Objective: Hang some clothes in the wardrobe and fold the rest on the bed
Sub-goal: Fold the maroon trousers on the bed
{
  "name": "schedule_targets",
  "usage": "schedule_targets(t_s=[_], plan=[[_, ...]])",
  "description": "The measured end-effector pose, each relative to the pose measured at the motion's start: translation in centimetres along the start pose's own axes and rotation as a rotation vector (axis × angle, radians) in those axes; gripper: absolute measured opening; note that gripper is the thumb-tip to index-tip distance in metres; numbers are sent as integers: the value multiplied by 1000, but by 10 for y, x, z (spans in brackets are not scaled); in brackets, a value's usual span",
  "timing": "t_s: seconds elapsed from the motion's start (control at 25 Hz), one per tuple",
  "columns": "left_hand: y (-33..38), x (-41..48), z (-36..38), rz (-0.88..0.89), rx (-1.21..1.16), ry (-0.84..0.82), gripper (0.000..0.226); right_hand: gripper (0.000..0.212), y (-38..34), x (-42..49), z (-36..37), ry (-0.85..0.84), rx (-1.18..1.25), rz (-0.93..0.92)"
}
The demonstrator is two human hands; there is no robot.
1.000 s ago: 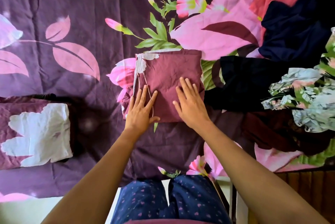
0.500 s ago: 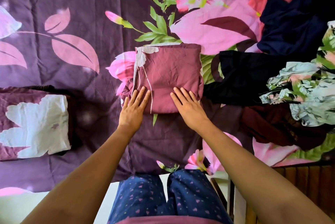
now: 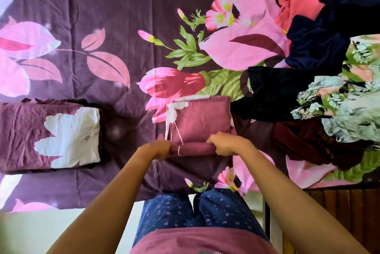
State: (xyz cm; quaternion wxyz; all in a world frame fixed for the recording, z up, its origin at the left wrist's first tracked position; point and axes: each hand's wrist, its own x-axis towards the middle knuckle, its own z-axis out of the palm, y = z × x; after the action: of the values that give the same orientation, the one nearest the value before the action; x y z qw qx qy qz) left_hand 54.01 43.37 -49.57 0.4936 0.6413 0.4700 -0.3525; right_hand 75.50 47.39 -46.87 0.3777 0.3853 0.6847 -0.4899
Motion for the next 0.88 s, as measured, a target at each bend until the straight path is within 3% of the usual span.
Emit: schedule_targets(t_s=[0.08, 0.16, 0.36, 0.48, 0.56, 0.6, 0.68, 0.76, 0.88], plan=[[-6, -13, -18, 28, -97, -144, 28, 46, -2, -9, -16, -61, 35, -34], [-17, -20, -36, 34, -238, -48, 22, 49, 4, -8, -33, 3, 52, -24], [-20, 0, -63, -130, -428, 713, 25, 41, 29, 22, -58, 488, 237, 85], [-1, 7, -54, -169, -474, 1009, 20, 40, 24, 31, -42, 867, 66, 152], [17, 9, -36, -140, -391, 1013, 16, 40, 12, 37, -17, 1102, -67, 61], [24, 10, -25, -134, -371, 956, 16, 39, 4, 41, -2, 1125, -122, 3], [29, 20, 0, -115, -351, 790, 30, 40, -2, 48, 28, 1002, -236, -30], [24, 30, 21, -129, -274, 625, 54, 54, 6, 54, 45, 848, -283, 61], [18, 41, 22, -186, -167, 551, 63, 60, 25, 62, 39, 690, -255, 125]])
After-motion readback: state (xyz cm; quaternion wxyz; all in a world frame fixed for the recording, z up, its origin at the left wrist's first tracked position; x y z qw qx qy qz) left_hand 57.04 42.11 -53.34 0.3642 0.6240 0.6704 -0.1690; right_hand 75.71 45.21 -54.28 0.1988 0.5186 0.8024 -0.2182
